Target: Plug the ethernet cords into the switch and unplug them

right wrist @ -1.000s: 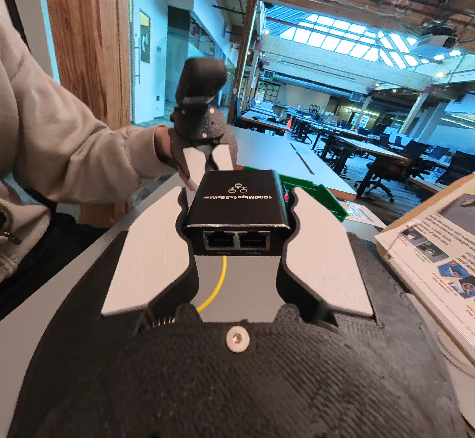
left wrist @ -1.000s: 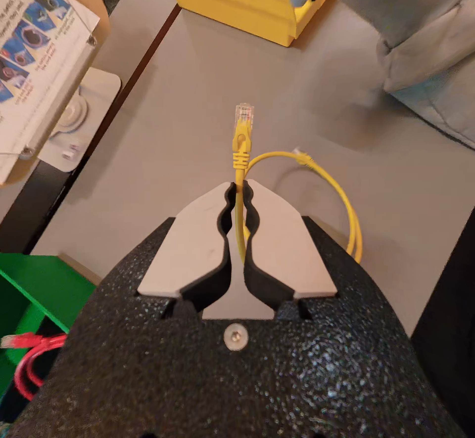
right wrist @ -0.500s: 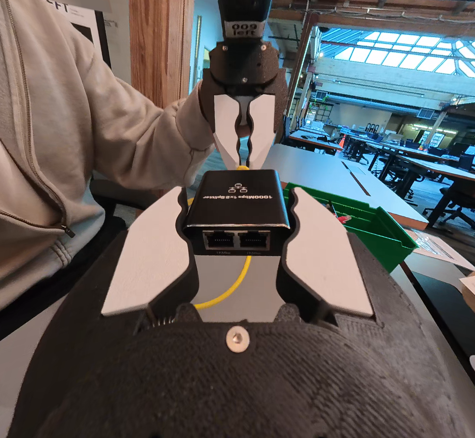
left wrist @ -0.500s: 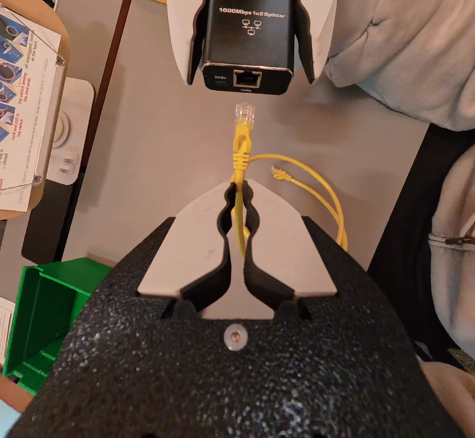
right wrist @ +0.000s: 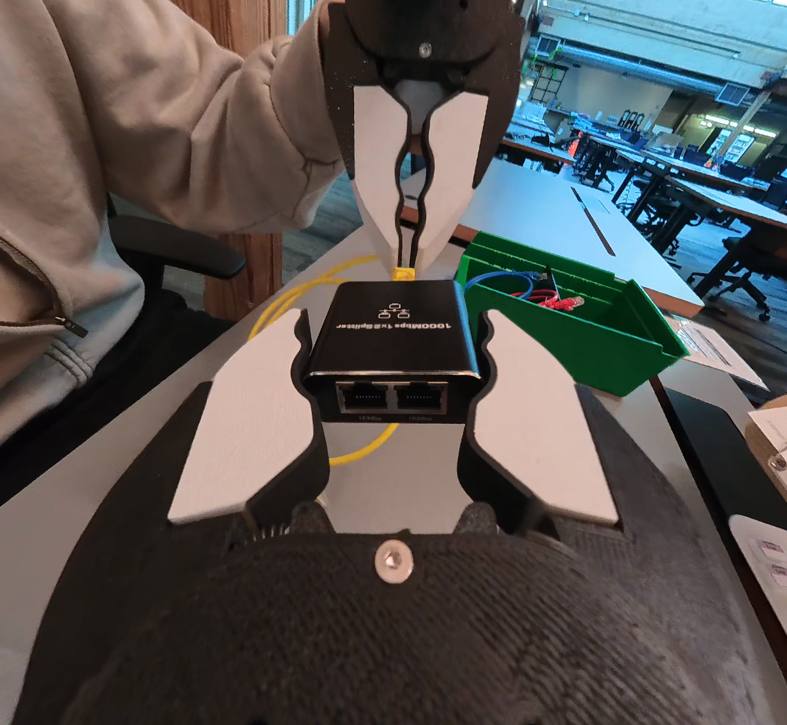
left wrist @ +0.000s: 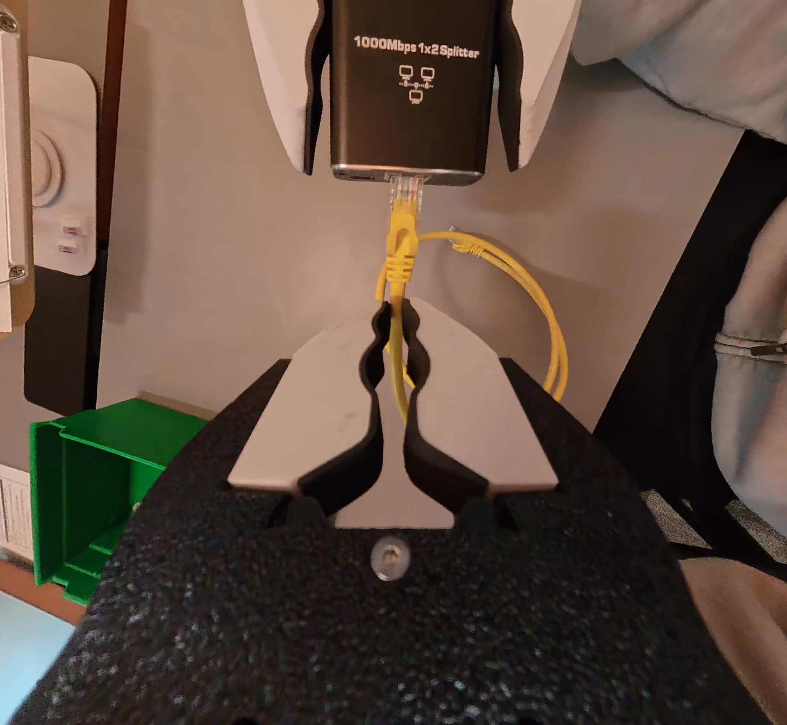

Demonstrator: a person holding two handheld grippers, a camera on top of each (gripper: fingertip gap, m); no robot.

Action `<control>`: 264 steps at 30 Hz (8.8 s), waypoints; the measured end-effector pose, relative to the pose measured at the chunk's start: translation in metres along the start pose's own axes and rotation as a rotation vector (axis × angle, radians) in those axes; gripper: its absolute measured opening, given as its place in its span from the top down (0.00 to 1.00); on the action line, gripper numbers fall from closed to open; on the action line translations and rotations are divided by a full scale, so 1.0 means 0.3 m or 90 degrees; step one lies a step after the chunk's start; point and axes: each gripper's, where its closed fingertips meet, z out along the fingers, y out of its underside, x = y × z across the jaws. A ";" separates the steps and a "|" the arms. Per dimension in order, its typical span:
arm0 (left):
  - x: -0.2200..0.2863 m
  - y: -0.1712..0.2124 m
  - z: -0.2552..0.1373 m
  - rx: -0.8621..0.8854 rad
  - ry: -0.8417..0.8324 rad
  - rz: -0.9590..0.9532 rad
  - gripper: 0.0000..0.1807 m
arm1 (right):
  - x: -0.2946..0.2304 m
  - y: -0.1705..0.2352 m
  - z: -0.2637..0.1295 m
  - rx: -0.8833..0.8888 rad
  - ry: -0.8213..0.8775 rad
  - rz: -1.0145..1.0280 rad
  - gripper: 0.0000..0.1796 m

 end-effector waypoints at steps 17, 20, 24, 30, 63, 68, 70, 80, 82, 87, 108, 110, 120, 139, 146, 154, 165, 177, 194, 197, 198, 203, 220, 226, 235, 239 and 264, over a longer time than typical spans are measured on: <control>-0.024 -0.124 -0.086 0.409 0.016 0.004 0.97 | 0.028 -0.070 -0.049 0.101 0.027 0.007 0.58; -0.029 -0.129 -0.073 0.488 0.026 -0.028 0.97 | 0.033 -0.066 -0.054 0.087 0.040 -0.002 0.58; -0.025 -0.133 -0.057 0.548 0.017 -0.013 0.94 | 0.025 -0.086 -0.058 0.095 0.040 -0.015 0.58; -0.009 -0.153 -0.044 0.590 0.000 0.019 0.96 | 0.015 -0.095 -0.057 0.094 0.033 -0.021 0.58; -0.032 -0.177 -0.069 0.623 0.010 -0.055 0.94 | 0.043 -0.058 -0.028 0.080 0.036 0.039 0.58; -0.045 -0.161 -0.073 0.644 -0.034 -0.057 0.93 | 0.053 -0.062 -0.030 0.040 0.076 -0.009 0.58; -0.135 -0.117 -0.138 0.663 -0.204 -0.097 0.88 | 0.090 -0.062 -0.066 0.018 0.139 -0.018 0.58; -0.064 -0.184 -0.156 0.704 -0.108 -0.378 0.75 | 0.215 -0.137 -0.152 -0.004 0.399 -0.107 0.58; -0.059 -0.231 -0.116 0.736 0.020 -0.457 0.72 | 0.208 -0.137 -0.110 -0.031 0.401 -0.136 0.58; -0.077 -0.281 -0.069 0.763 0.199 -0.539 0.73 | 0.168 -0.131 -0.011 -0.050 0.346 -0.168 0.58; 0.031 -0.149 0.020 0.286 0.370 -0.195 0.86 | 0.037 -0.034 0.021 -0.016 0.051 0.182 0.74; 0.018 -0.139 0.029 0.268 0.344 -0.162 0.86 | 0.034 -0.026 0.031 -0.022 0.038 0.202 0.79; -0.096 -0.180 0.010 0.406 0.183 -0.180 0.81 | 0.133 -0.058 -0.021 0.038 0.128 0.234 0.86; -0.091 -0.256 -0.053 0.782 0.214 -0.282 0.87 | 0.198 -0.196 -0.104 0.319 0.152 0.303 0.84; -0.012 -0.187 0.003 0.480 0.372 -0.293 0.87 | 0.169 -0.129 -0.088 0.220 0.128 0.327 0.78; -0.063 -0.174 -0.002 0.457 0.253 -0.234 0.86 | 0.172 -0.182 -0.084 0.304 0.090 0.315 0.94; -0.111 -0.262 -0.077 0.863 0.199 -0.336 0.87 | 0.238 -0.257 -0.160 0.578 0.142 0.386 0.95; -0.218 -0.129 -0.146 0.780 0.301 -0.504 0.87 | 0.010 -0.119 -0.226 0.048 0.107 0.111 0.78; -0.037 -0.186 -0.052 0.604 0.582 -0.511 0.87 | 0.085 -0.052 -0.033 -0.097 0.231 -0.174 0.66; -0.047 -0.187 -0.054 0.612 0.592 -0.529 0.87 | 0.100 -0.058 -0.028 -0.067 0.245 -0.192 0.66; -0.049 -0.186 -0.055 0.613 0.596 -0.534 0.87 | 0.106 -0.059 -0.024 -0.058 0.251 -0.199 0.65; -0.049 -0.171 -0.065 0.615 0.623 -0.537 0.87 | 0.107 -0.075 -0.002 -0.022 0.251 -0.222 0.65; -0.049 -0.163 -0.045 0.552 0.625 -0.534 0.87 | 0.121 -0.047 0.029 0.001 0.232 -0.152 0.64; -0.108 -0.182 -0.084 0.666 0.590 -0.549 0.84 | 0.155 -0.074 0.030 0.028 0.264 -0.075 0.64; -0.133 -0.160 -0.054 0.667 0.395 -0.557 0.75 | 0.197 -0.057 0.002 0.046 0.283 -0.014 0.64; -0.079 -0.193 -0.059 0.664 0.489 -0.529 0.83 | 0.175 -0.075 0.046 0.073 0.270 -0.054 0.64; -0.239 0.082 -0.134 0.729 0.119 -0.510 0.76 | 0.260 -0.080 -0.155 0.162 0.346 0.071 0.64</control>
